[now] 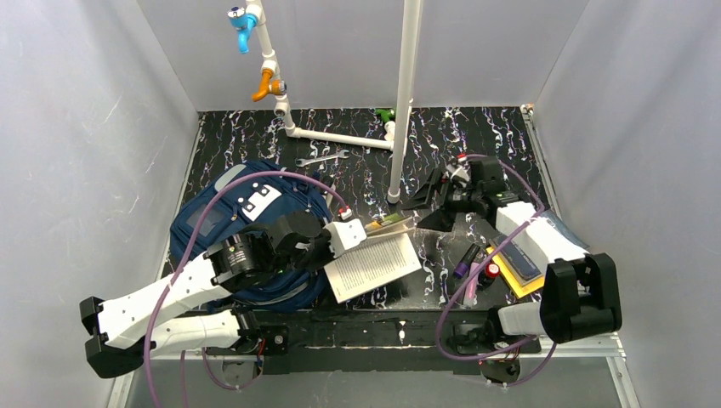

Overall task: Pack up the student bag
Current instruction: Pick up the book from the center of the board.

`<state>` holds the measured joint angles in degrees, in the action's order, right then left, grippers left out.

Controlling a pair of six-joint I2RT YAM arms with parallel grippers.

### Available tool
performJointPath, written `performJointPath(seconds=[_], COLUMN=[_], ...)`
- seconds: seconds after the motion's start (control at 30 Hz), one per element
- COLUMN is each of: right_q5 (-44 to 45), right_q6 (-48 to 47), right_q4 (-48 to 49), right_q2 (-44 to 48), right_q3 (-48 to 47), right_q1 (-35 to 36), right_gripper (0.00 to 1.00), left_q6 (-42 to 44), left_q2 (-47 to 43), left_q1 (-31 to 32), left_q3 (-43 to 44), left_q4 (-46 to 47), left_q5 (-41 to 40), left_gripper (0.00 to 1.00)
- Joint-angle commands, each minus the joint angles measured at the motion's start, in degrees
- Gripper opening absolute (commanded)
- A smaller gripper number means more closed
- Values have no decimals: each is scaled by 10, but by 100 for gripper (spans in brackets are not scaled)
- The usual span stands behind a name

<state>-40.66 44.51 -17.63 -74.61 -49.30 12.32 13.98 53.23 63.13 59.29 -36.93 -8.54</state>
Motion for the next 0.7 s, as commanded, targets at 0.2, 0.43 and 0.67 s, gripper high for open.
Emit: performJointPath(seconds=[0.2, 0.43, 0.67], right_q5=[-101, -116, -94], right_q6=[152, 217, 251], right_q4=[252, 334, 399], right_q2=[-20, -9, -5], right_q3=[96, 182, 197], right_q1=[91, 136, 135], right_gripper=[98, 77, 1], left_q6=[20, 26, -65], left_q2=[2, 12, 9], left_q1=[-1, -1, -1], left_q3=[6, 2, -3], left_q4=[37, 37, -13], left_q5=[64, 70, 114], left_gripper=[0, 0, 67])
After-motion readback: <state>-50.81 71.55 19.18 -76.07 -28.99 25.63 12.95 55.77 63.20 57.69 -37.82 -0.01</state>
